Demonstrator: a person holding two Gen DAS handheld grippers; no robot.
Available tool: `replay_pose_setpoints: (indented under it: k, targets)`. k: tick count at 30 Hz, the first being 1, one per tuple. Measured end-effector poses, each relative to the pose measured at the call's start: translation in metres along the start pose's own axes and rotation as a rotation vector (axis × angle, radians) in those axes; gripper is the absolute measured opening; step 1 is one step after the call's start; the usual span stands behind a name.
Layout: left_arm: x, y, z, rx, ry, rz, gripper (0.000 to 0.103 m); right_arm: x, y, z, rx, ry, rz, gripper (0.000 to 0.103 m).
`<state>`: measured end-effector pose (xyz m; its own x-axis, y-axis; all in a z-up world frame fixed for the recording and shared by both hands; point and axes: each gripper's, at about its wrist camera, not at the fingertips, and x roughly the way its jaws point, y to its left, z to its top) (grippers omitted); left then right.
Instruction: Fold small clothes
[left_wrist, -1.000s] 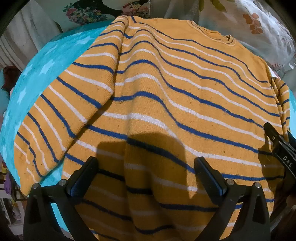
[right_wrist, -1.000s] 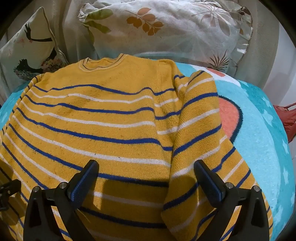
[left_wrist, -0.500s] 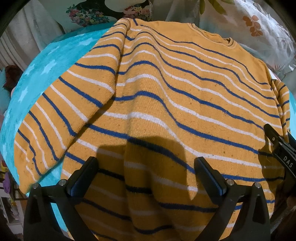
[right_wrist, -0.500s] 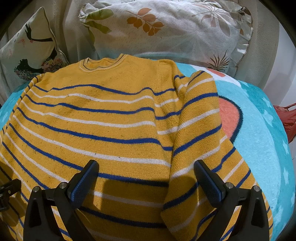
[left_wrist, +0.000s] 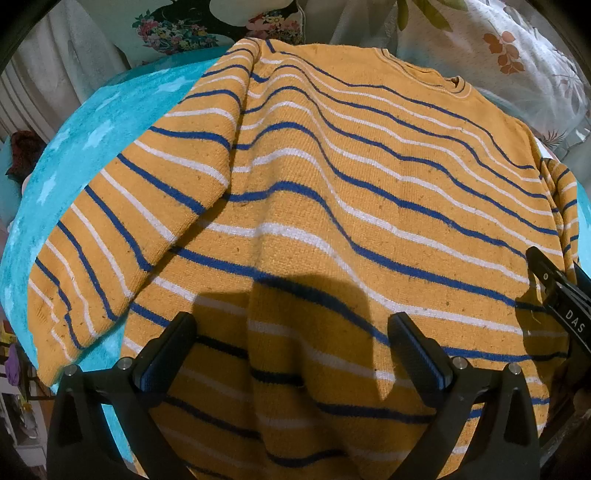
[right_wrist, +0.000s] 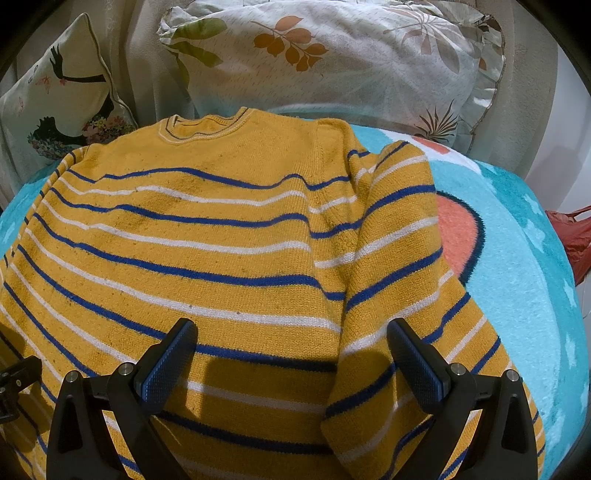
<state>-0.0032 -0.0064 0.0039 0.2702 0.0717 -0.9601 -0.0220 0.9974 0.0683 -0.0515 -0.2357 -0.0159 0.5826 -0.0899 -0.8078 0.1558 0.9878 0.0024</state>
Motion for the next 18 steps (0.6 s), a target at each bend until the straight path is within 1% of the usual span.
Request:
replay_pose_setpoints:
  k: [7, 18]
  targets:
    - [0.0007, 0.0008, -0.0003, -0.005, -0.011, -0.016, 0.103, 0.0001, -0.0004, 0.0001, 0.000, 0.000, 0.000, 0.103]
    - [-0.0009, -0.0014, -0.0059, -0.005, -0.052, -0.004, 0.103, 0.0001, -0.0005, 0.0000, 0.000, -0.002, 0.001, 0.103]
